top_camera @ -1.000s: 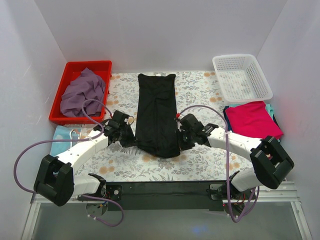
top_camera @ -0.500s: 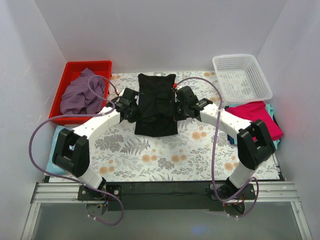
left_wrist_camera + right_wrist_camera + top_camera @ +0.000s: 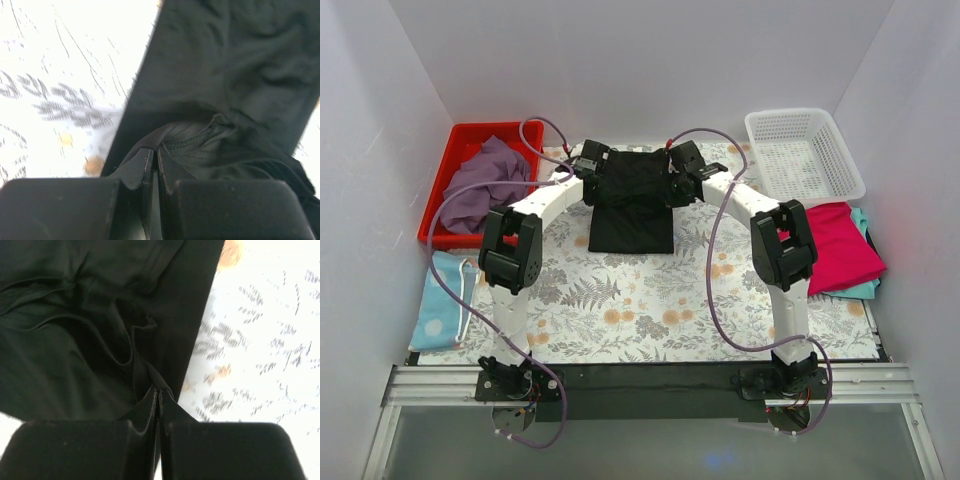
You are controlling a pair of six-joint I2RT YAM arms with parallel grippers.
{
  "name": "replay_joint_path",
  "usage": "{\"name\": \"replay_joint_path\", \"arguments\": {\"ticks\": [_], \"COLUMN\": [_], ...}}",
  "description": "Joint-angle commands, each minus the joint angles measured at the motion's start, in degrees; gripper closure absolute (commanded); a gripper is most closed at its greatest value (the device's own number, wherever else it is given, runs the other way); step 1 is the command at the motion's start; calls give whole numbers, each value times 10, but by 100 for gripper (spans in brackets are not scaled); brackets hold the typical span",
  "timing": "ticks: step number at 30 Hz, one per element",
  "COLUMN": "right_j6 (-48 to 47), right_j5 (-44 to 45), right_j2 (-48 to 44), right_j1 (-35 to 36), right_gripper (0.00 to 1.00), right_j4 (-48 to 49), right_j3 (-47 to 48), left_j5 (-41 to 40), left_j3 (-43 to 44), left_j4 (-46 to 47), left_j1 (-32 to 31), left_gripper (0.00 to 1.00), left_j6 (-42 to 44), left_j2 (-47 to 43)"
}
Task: Fold and stack the t-shirts
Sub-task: Fold the tshirt
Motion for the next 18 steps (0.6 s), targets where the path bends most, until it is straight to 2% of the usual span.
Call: {"name": "replay_joint_path", "arguments": {"ticks": [1,8,9,10,11,12,13,15,18], "right_j6": [-13,-17,-20,-23,-26,-26,-27,-23,-22], "right_j5": [-24,-32,-27,-19,-14,-12,13,28,47], "right_j2": [37,85,86,80,75,69,56,43,21], "right_j1": [-13,-36,-37,-37,-40,-40,-42,-44,-44], "right_gripper": [99,99,86,80,75,66,63,57,54], "right_j4": [-22,-60,-66,-69,-69,-68,-69,-66,-65], "right_j3": [72,157,164,167,169,171,173,176,176], "left_j5": [-6,25,35,37,37,38,31,31,31], "left_j3": [39,119,128,133,136,139,140,139,127], "left_j4": [-3,-17,-19,-20,-17,-14,-10,-2,5], "left_j1": [21,40,43,46,47,48,48,48,48], "left_gripper": [100,98,89,66,56,49,42,36,33], "left_j6": [22,63,64,65,68,74,76,84,90], "left_j2": [14,82,84,82,77,65,58,41,8]}}
